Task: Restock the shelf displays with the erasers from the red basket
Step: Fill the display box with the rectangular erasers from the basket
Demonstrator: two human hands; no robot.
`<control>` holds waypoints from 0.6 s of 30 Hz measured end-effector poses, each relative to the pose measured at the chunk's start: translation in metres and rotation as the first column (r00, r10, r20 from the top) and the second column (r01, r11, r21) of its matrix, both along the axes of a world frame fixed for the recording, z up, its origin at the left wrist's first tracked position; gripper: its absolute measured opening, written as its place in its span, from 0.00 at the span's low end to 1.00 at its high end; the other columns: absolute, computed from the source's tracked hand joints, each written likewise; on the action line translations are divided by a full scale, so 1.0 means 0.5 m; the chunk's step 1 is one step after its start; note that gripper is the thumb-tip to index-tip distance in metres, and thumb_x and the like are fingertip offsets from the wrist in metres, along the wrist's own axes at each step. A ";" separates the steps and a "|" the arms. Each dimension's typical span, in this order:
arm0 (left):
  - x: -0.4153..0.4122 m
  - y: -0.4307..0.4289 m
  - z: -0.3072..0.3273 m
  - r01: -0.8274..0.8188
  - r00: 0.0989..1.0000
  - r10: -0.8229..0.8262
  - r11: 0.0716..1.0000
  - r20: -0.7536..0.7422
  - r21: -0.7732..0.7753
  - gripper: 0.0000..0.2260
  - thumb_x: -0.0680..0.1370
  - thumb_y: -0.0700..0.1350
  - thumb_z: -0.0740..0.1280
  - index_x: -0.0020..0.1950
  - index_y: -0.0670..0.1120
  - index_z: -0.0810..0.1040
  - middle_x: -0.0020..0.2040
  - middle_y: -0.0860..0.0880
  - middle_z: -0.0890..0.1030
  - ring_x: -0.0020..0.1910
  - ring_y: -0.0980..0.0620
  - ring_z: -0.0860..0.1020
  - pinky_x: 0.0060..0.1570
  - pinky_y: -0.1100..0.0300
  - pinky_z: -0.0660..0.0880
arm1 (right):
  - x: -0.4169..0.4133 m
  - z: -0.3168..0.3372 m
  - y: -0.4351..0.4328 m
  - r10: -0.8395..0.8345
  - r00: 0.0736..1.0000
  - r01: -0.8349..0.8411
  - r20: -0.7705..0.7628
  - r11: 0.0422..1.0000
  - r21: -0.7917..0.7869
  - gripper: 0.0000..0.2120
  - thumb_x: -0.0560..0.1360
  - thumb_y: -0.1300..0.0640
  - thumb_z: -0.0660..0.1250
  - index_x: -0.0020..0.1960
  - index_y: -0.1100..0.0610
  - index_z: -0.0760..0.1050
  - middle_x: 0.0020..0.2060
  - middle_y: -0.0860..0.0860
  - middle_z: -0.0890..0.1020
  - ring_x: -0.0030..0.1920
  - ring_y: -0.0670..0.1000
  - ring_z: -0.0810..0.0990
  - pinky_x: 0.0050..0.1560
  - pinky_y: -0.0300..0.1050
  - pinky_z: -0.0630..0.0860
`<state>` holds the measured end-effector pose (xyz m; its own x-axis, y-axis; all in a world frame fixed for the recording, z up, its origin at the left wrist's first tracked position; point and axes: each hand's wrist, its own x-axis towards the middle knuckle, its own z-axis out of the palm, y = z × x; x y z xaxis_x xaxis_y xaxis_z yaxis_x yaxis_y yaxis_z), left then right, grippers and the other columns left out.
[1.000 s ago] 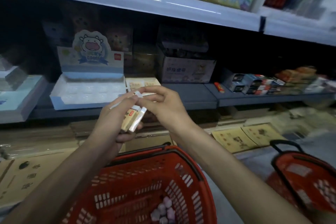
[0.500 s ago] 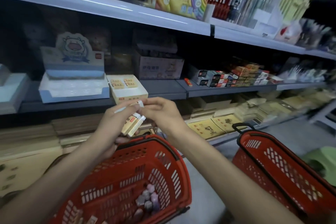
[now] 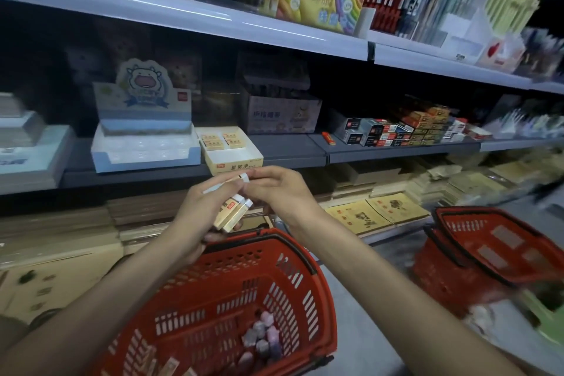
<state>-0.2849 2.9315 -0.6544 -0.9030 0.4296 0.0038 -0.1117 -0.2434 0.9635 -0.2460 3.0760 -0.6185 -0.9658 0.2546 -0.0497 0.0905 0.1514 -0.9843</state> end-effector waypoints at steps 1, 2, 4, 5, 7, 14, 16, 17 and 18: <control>0.000 0.003 0.001 0.003 1.000 -0.003 1.000 -0.002 -0.007 0.10 0.83 0.47 0.68 0.57 0.59 0.87 0.34 0.45 0.80 0.25 0.49 0.76 0.18 0.70 0.58 | 0.000 -0.002 0.002 -0.005 1.000 0.005 0.004 1.000 0.006 0.14 0.75 0.61 0.77 0.60 0.59 0.82 0.49 0.57 0.88 0.40 0.47 0.84 0.34 0.36 0.74; 0.001 0.006 0.001 0.005 1.000 -0.005 1.000 -0.002 -0.014 0.10 0.83 0.47 0.68 0.55 0.59 0.87 0.34 0.46 0.80 0.25 0.49 0.76 0.18 0.70 0.58 | 0.001 -0.004 0.004 -0.013 1.000 0.013 0.008 1.000 0.010 0.15 0.75 0.60 0.77 0.60 0.58 0.82 0.49 0.56 0.88 0.42 0.48 0.84 0.36 0.38 0.74; 0.002 0.011 0.002 0.011 1.000 -0.011 1.000 -0.007 -0.022 0.10 0.83 0.47 0.68 0.54 0.60 0.87 0.34 0.46 0.81 0.25 0.49 0.76 0.18 0.70 0.58 | 0.003 -0.007 0.008 -0.028 1.000 0.028 0.012 1.000 0.007 0.15 0.74 0.58 0.77 0.60 0.57 0.82 0.49 0.54 0.88 0.46 0.51 0.85 0.38 0.41 0.73; 0.002 0.013 0.001 0.010 1.000 -0.010 1.000 -0.008 -0.022 0.10 0.83 0.47 0.68 0.54 0.60 0.87 0.34 0.46 0.81 0.25 0.49 0.76 0.18 0.70 0.58 | 0.003 -0.007 0.010 -0.029 0.999 0.029 0.016 1.000 0.008 0.15 0.74 0.58 0.78 0.60 0.56 0.82 0.49 0.54 0.88 0.48 0.53 0.85 0.38 0.41 0.72; 0.002 0.017 0.000 0.005 1.000 -0.005 1.000 -0.010 -0.020 0.10 0.83 0.46 0.68 0.56 0.59 0.87 0.34 0.46 0.81 0.25 0.50 0.76 0.18 0.70 0.58 | 0.005 -0.009 0.015 -0.029 0.999 0.029 0.017 1.000 0.009 0.15 0.74 0.58 0.77 0.60 0.57 0.82 0.49 0.54 0.88 0.48 0.53 0.85 0.38 0.41 0.72; 0.001 0.035 -0.012 0.032 0.999 -0.033 0.998 -0.020 -0.050 0.09 0.83 0.48 0.68 0.60 0.56 0.86 0.34 0.45 0.80 0.26 0.49 0.76 0.19 0.69 0.58 | 0.009 -0.029 0.031 -0.067 0.997 0.067 0.031 0.998 -0.015 0.15 0.74 0.58 0.78 0.59 0.59 0.82 0.48 0.55 0.88 0.44 0.49 0.85 0.36 0.39 0.74; -0.004 0.037 -0.013 0.020 1.000 -0.020 0.999 -0.007 -0.036 0.09 0.83 0.47 0.68 0.60 0.55 0.86 0.34 0.45 0.80 0.26 0.50 0.76 0.18 0.69 0.58 | -0.002 -0.031 0.035 -0.058 0.997 0.059 0.057 0.998 -0.016 0.15 0.74 0.56 0.78 0.58 0.60 0.83 0.48 0.56 0.88 0.40 0.47 0.83 0.34 0.38 0.74; -0.007 0.038 -0.011 0.012 1.000 -0.012 1.000 0.005 -0.025 0.10 0.83 0.47 0.68 0.61 0.54 0.85 0.34 0.45 0.80 0.26 0.50 0.76 0.18 0.69 0.58 | -0.010 -0.031 0.037 -0.054 0.997 0.055 0.060 0.998 -0.023 0.15 0.74 0.55 0.78 0.57 0.60 0.83 0.47 0.57 0.88 0.39 0.47 0.82 0.34 0.39 0.73; -0.011 0.040 -0.009 0.007 1.000 -0.006 1.000 0.019 -0.011 0.10 0.83 0.47 0.67 0.62 0.53 0.84 0.35 0.45 0.81 0.26 0.50 0.76 0.18 0.69 0.59 | -0.018 -0.030 0.040 -0.051 0.997 0.053 0.059 0.998 -0.031 0.14 0.74 0.55 0.78 0.57 0.60 0.84 0.47 0.57 0.88 0.39 0.48 0.82 0.35 0.40 0.73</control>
